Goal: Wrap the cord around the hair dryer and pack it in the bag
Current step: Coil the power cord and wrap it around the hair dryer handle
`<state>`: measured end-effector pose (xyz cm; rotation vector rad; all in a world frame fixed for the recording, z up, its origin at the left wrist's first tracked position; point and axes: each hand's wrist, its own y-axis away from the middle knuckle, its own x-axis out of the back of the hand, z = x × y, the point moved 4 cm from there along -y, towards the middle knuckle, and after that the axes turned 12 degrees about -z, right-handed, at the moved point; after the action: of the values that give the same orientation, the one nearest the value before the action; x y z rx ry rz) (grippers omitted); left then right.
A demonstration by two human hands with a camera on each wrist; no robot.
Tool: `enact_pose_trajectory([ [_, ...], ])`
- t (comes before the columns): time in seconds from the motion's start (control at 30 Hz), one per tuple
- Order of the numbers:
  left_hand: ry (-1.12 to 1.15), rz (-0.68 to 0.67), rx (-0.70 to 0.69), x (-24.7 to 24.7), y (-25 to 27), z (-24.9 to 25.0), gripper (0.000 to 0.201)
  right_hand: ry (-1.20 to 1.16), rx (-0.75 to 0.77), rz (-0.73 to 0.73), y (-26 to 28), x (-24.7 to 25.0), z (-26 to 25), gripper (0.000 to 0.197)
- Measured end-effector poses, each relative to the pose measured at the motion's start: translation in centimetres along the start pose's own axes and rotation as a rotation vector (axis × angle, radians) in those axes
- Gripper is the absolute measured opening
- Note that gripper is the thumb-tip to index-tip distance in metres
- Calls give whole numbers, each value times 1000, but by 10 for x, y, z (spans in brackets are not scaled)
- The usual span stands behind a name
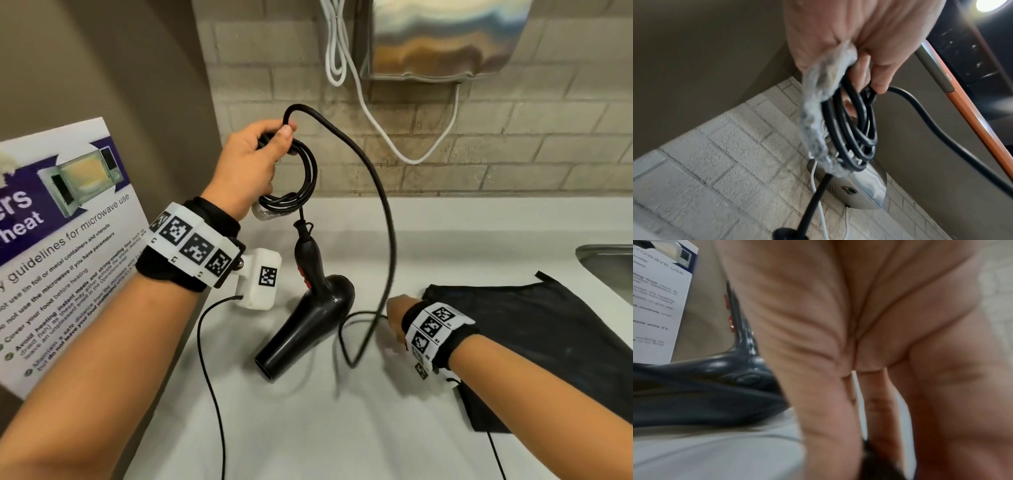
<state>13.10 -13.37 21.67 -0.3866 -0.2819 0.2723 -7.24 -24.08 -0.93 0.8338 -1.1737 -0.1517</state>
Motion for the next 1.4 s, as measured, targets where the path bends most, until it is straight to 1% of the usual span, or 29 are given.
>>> enact_pose_trajectory([
  [0.03, 11, -3, 6, 0, 1, 0, 17, -98, 18, 84, 1, 11, 2, 13],
  [0.1, 28, -9, 18, -1, 2, 0, 16, -305, 77, 336, 7, 38, 13, 20],
  [0.17, 42, -13, 20, -3, 2, -1, 17, -505, 182, 581, 22, 64, 25, 19],
  [0.2, 47, -16, 17, -4, 3, -2, 17, -559, 264, 694, 34, 75, 26, 17],
  [0.27, 51, -25, 17, -6, 2, -5, 17, -549, 488, 922, 64, 97, 22, 17],
  [0.33, 46, -37, 24, -9, 2, -7, 18, -531, 718, 1123, 94, 112, 12, 23],
  [0.37, 42, -48, 24, -10, 2, -7, 17, -581, 827, 1188, 106, 116, 6, 26],
  [0.43, 37, -69, 15, -14, 1, -7, 17, -770, 1026, 1265, 127, 121, -4, 28],
  [0.47, 39, -76, 12, -15, 1, -6, 17, -860, 1122, 1274, 136, 123, -9, 27],
  [0.53, 46, -83, 16, -17, 0, -5, 18, -926, 1256, 1282, 150, 126, -20, 22],
  [0.6, 63, -85, 24, -19, 0, -5, 18, -894, 1323, 1287, 160, 129, -29, 18],
  [0.67, 81, -91, 32, -21, 0, -5, 19, -897, 1338, 1258, 163, 133, -35, 16],
  [0.77, 85, -100, 36, -24, 3, -4, 22, -985, 1303, 1188, 159, 136, -40, 24],
  [0.8, 91, -102, 34, -25, 4, -4, 22, -989, 1267, 1193, 157, 136, -42, 24],
  [0.83, 99, -106, 30, -26, 5, -4, 21, -960, 1213, 1233, 156, 136, -44, 22],
  [0.93, 119, -134, 17, -29, 7, -6, 17, -763, 1022, 1400, 153, 137, -50, 21],
  [1.0, 148, -169, 15, -33, 9, -6, 15, -734, 963, 1418, 152, 140, -54, 27],
  [1.03, 165, -187, 11, -35, 11, -5, 15, -785, 974, 1385, 151, 143, -55, 32],
  [1.1, 180, -214, -1, -37, 14, -4, 15, -903, 1036, 1257, 148, 148, -58, 39],
  [1.13, 180, -224, -10, -37, 15, -3, 14, -916, 1042, 1187, 145, 150, -60, 41],
  [1.23, 175, -227, -20, -36, 17, -5, 14, -838, 997, 1039, 137, 153, -61, 42],
  [1.4, 103, -186, -37, -33, 18, -12, 23, -682, 952, 941, 134, 149, -57, 35],
])
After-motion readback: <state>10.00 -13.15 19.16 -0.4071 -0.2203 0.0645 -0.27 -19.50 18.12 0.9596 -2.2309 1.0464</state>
